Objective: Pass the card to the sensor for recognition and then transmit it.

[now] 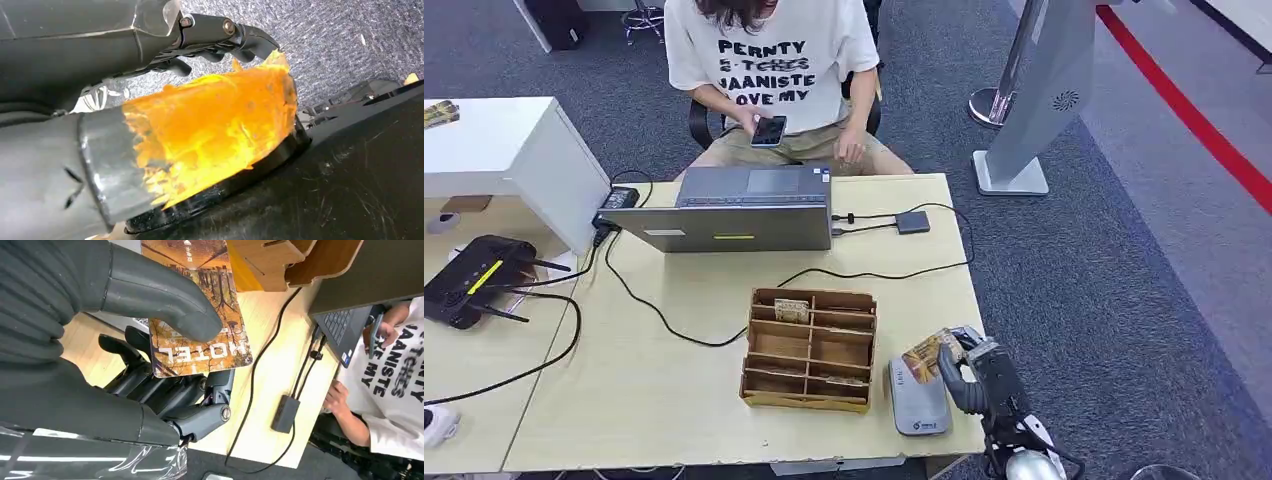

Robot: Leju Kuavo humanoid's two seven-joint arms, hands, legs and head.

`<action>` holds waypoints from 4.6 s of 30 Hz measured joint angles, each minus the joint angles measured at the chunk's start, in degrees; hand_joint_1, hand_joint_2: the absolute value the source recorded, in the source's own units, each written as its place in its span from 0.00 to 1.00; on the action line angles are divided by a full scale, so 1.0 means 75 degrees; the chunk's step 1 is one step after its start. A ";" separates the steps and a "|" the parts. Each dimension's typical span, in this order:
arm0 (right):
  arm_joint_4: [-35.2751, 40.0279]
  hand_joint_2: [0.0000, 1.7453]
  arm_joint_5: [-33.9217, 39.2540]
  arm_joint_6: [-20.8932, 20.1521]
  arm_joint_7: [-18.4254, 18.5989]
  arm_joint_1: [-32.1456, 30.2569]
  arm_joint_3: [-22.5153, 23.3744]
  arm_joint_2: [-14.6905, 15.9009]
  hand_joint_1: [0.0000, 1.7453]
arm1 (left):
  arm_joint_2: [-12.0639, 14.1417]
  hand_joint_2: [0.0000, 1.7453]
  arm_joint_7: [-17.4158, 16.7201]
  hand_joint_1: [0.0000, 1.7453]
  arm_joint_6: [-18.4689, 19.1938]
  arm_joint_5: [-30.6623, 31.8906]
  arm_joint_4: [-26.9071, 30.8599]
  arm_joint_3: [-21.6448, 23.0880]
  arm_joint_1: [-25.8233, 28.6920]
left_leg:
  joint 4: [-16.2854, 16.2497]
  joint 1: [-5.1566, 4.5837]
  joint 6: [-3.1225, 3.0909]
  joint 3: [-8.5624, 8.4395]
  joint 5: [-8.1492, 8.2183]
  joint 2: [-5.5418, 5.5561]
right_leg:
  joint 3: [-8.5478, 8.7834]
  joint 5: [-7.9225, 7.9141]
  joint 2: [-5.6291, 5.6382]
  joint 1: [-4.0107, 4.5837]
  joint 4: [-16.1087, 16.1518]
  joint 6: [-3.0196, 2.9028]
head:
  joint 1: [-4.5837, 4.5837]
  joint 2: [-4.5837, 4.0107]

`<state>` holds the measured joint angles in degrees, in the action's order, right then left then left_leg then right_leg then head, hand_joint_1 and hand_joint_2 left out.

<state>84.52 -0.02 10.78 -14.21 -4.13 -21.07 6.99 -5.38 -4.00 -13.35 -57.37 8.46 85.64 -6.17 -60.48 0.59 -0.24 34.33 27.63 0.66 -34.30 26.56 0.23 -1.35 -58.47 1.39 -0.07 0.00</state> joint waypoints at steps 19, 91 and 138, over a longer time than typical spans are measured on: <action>-0.0393 1.00 -0.0903 0.0306 0.0280 0.0013 -0.0026 0.0044 1.00 | 0.0000 0.00 0.0047 0.00 0.0003 0.0003 0.0000 0.0000 0.0000 | 0.0000 0.0000 0.0000 0.0001 0.0000 0.0000 | 0.0001 0.0000 0.0000 0.0000 0.0000 0.0000 | 0.0003 0.0000; -0.1282 1.00 -0.1993 0.0804 0.0697 0.0229 -0.0627 -0.0143 1.00 | -0.0006 0.00 0.0064 0.00 0.0041 -0.0009 0.0000 0.0000 -0.0001 | 0.0000 0.0000 0.0000 -0.0001 0.0000 0.0000 | 0.0001 0.0000 0.0000 0.0000 0.0000 0.0000 | 0.0000 0.0000; 0.2314 1.00 -0.4352 0.2783 -0.0493 0.0401 -0.0786 -0.0303 1.00 | -0.0035 0.00 0.0236 0.00 0.0093 0.0041 0.0000 0.0012 -0.0006 | 0.0000 0.0000 0.0001 0.0002 -0.0001 -0.0007 | -0.0002 -0.0001 0.0010 0.0000 -0.0005 -0.0001 | 0.0000 0.0000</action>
<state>101.88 -32.66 31.65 -17.90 -1.13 -26.97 4.72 -5.64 -2.23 -12.65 -57.07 8.46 85.72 -6.21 -60.48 0.59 -0.23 34.34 27.63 0.61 -34.32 26.55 0.31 -1.35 -58.50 1.38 -0.07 0.00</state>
